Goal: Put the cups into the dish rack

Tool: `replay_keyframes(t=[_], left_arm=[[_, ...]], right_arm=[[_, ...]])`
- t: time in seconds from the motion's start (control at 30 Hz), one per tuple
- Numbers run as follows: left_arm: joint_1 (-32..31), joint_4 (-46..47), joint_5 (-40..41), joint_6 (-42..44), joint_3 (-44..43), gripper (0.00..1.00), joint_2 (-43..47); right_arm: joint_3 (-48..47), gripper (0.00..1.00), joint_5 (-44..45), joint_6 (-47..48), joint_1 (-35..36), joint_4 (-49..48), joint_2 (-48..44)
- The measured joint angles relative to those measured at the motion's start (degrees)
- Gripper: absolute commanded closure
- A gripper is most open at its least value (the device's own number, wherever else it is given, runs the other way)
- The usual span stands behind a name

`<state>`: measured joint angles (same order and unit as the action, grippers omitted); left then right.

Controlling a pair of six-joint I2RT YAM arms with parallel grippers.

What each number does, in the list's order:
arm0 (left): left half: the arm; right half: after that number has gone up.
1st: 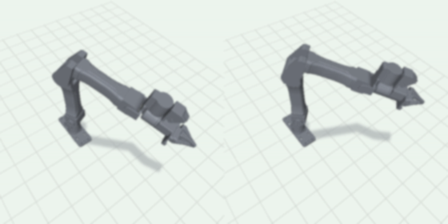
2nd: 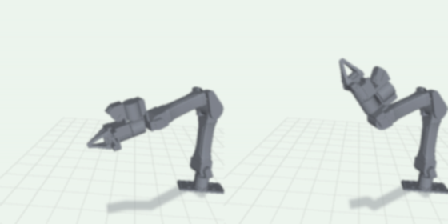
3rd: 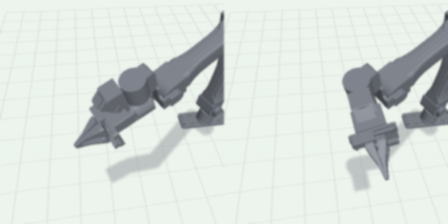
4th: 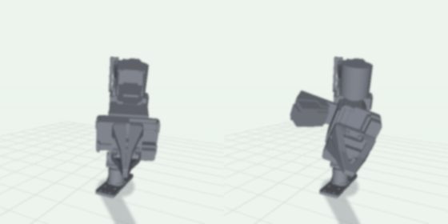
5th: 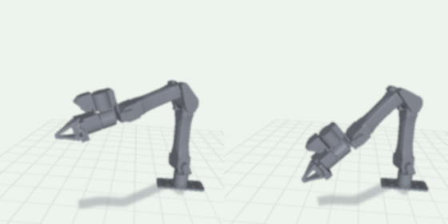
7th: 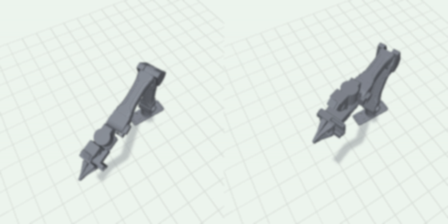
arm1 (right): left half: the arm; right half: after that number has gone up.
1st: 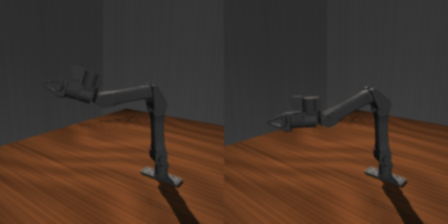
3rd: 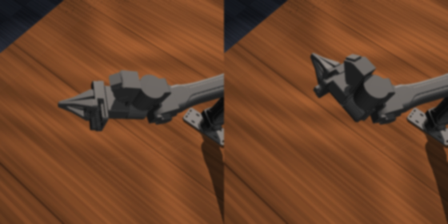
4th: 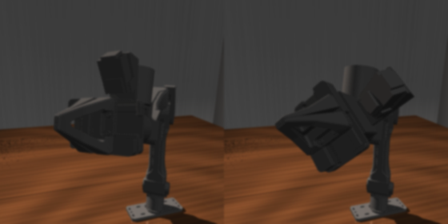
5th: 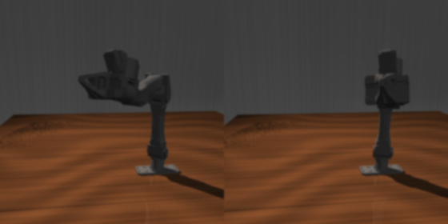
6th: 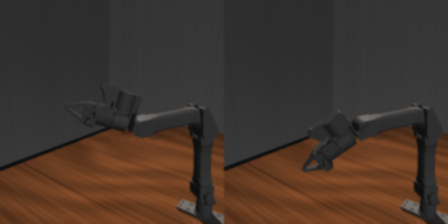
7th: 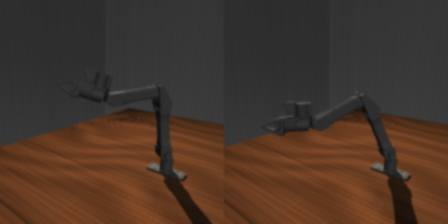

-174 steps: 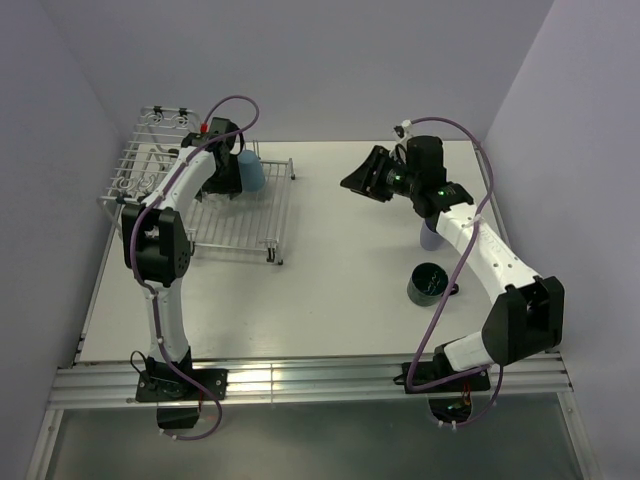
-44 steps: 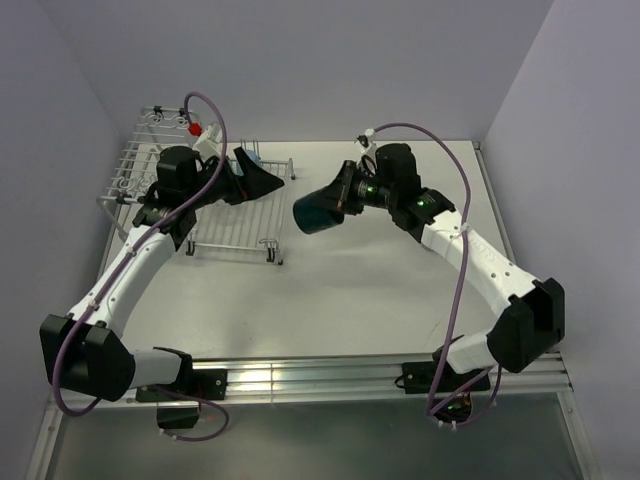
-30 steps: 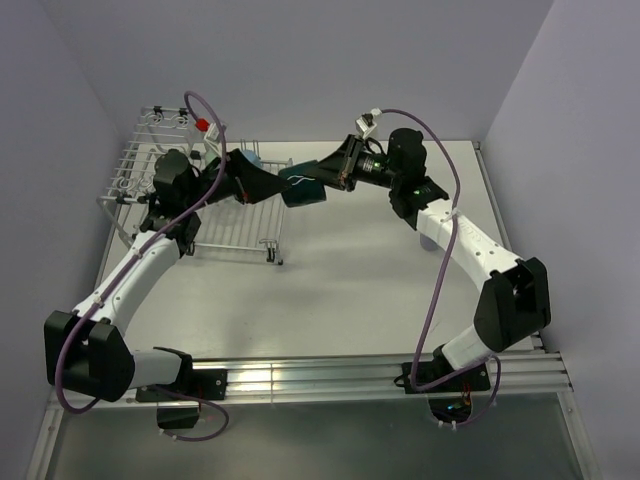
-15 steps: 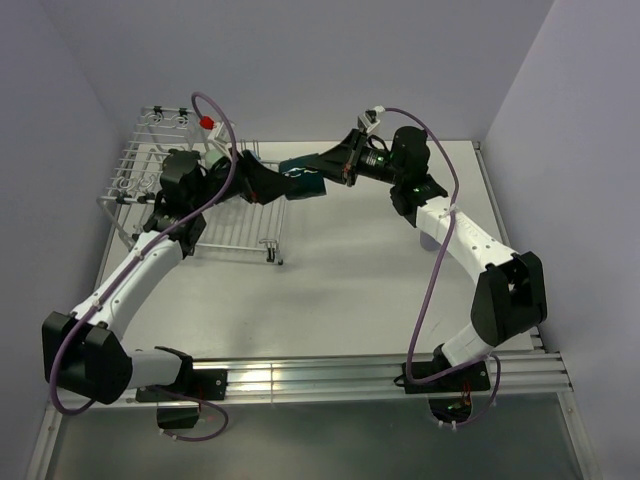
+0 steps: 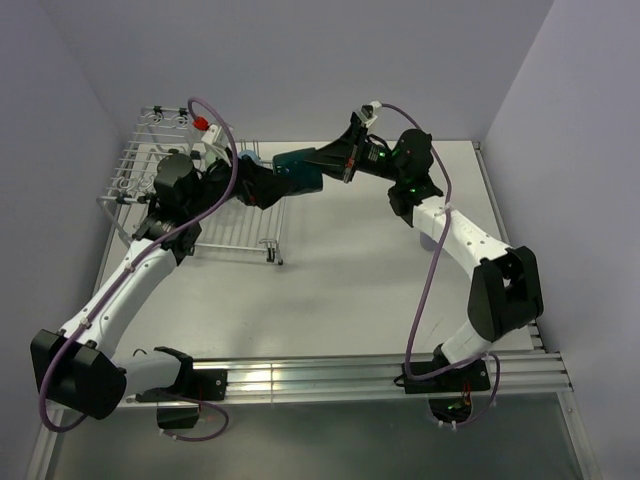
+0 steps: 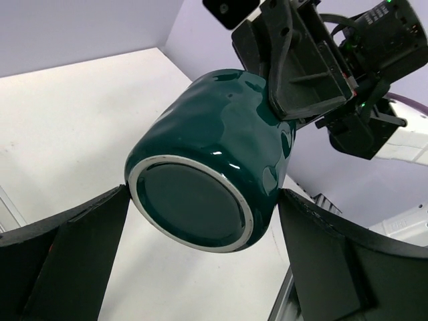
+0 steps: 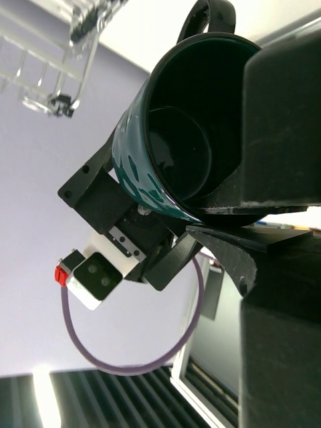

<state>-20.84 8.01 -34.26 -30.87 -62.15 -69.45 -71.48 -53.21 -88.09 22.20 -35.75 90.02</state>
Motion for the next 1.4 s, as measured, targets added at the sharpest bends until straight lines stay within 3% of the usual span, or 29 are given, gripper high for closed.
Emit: replay_keyframes(t=[0.47, 0.8, 0.93, 1.13, 1.23, 1.27, 1.33, 1.4], left_arm=[[0.2, 4.7, -2.14, 0.46, 0.09, 0.01, -0.9], [0.15, 5.42, -3.91, 2.8, -0.02, 0.01, -1.73], [0.11, 5.57, -5.81, 2.95, -0.13, 0.08, -2.03], [0.09, 4.74, -6.99, 3.76, -0.98, 0.3, -2.23], [-0.09, 2.82, -6.95, 4.61, -2.14, 0.57, -2.71], [-0.13, 2.23, -6.95, 4.72, -2.54, 0.77, -2.89], [-0.22, 1.55, -6.97, 4.74, -3.04, 0.98, -3.28], [-0.22, 1.31, -7.02, 4.7, -3.23, 1.0, -3.52]], right_arm=[[1.53, 1.0, -1.62, -10.21, -0.61, -13.16, 2.95], [3.19, 1.0, -3.13, -20.52, -0.72, -28.39, 7.85], [3.58, 1.0, -4.09, -21.59, -0.74, -29.7, 7.85], [3.58, 1.0, -4.46, -22.01, -0.76, -31.15, 7.89], [3.58, 1.0, -4.46, -22.05, -0.87, -31.19, 8.09], [3.58, 0.98, -4.48, -22.05, -0.94, -31.19, 8.09], [3.58, 0.89, -4.52, -22.05, -1.09, -31.08, 8.13], [3.58, 0.82, -4.55, -22.1, -1.18, -30.58, 8.13]])
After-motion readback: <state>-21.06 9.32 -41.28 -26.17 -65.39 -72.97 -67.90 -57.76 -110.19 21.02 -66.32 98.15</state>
